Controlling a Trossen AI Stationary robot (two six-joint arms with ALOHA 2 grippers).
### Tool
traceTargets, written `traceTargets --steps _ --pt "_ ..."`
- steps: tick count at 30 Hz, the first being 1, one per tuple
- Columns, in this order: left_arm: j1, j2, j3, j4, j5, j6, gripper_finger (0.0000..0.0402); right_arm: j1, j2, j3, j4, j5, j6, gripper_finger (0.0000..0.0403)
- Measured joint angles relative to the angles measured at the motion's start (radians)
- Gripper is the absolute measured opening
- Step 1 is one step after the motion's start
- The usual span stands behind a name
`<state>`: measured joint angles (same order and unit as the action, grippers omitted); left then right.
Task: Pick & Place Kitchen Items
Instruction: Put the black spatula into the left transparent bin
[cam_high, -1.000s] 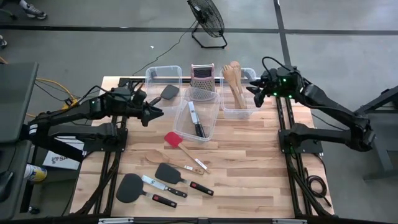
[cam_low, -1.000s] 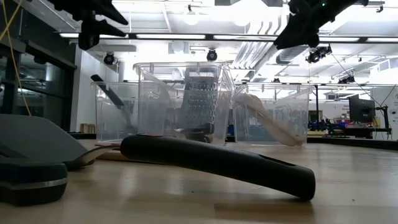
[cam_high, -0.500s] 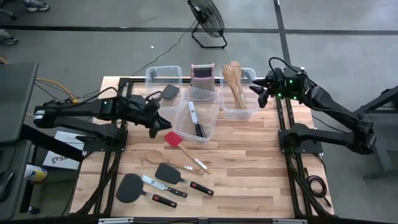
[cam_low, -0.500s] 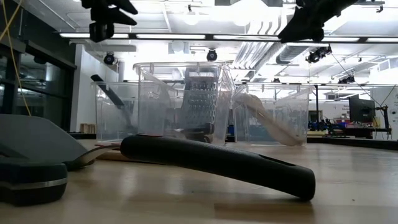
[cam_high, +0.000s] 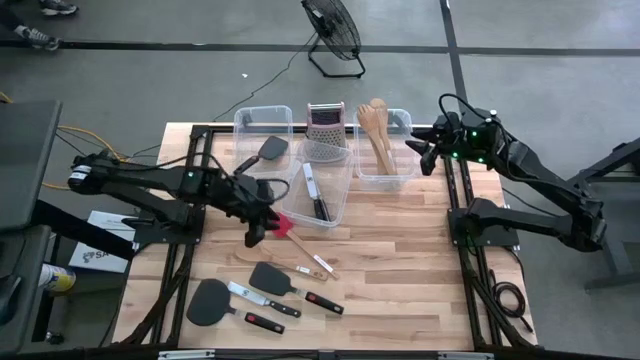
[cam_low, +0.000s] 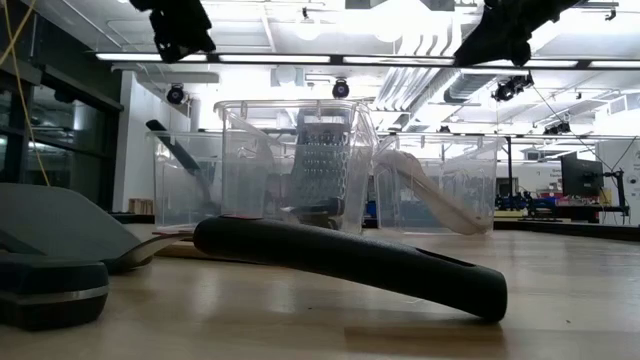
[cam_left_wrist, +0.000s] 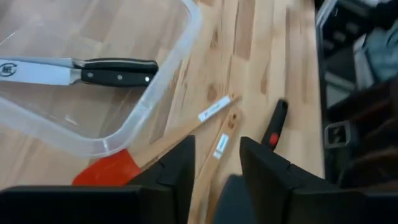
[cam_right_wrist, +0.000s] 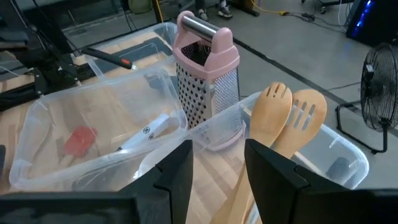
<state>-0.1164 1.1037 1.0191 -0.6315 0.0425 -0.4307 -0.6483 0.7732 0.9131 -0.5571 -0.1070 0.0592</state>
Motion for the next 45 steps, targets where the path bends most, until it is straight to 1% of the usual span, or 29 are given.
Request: traceTargets --steps 6,9,13,15,18,21,24,25,27,32,36,40,45 --pt "-0.039 0.097 0.001 0.002 -0.008 0.13 0.0188 0.0 -0.015 0.0 -0.052 -0.004 0.025 0.0137" --pt "-0.063 0.149 0.001 -0.008 -0.012 0.229 0.0207 0.0 -0.019 0.0 -0.054 -0.02 0.035 0.0137" --pt "-0.099 0.223 0.0 -0.015 -0.037 0.363 0.021 0.0 -0.025 0.0 -0.059 -0.035 0.069 0.0137" --pt "-0.117 0.263 0.001 0.01 -0.071 0.431 0.0207 0.0 -0.026 0.0 -0.066 -0.039 0.075 0.0137" --pt "-0.145 0.318 0.0 0.008 -0.139 0.532 0.0202 0.0 -0.026 0.0 -0.067 -0.063 0.08 0.0137" --pt "-0.165 0.373 -0.001 0.016 -0.186 0.649 0.0199 0.0 -0.027 0.0 -0.069 -0.089 0.099 0.0137" --pt "-0.167 0.428 0.002 0.083 -0.198 0.747 0.0198 0.001 -0.026 0.0 -0.073 -0.112 0.102 0.0137" --pt "-0.166 0.442 0.0 0.089 -0.196 0.765 0.0198 0.001 -0.027 0.0 -0.074 -0.114 0.103 0.0137" --pt "-0.165 0.476 0.002 0.164 -0.206 0.783 0.0198 0.002 -0.027 0.0 -0.076 -0.116 0.113 0.0137" --pt "-0.166 0.523 0.003 0.246 -0.25 0.882 0.0198 0.003 -0.026 0.0 -0.084 -0.12 0.121 0.0137" --pt "-0.166 0.531 0.002 0.253 -0.286 0.902 0.0198 0.009 -0.026 0.0 -0.084 -0.121 0.121 0.0137" --pt "-0.173 0.523 0.013 0.217 -0.286 0.897 0.0198 0.009 -0.026 0.0 -0.084 -0.139 0.127 0.0137" --pt "-0.213 0.522 0.079 0.108 -0.285 0.851 0.0198 0.009 -0.026 0.0 -0.083 -0.14 0.128 0.0137"
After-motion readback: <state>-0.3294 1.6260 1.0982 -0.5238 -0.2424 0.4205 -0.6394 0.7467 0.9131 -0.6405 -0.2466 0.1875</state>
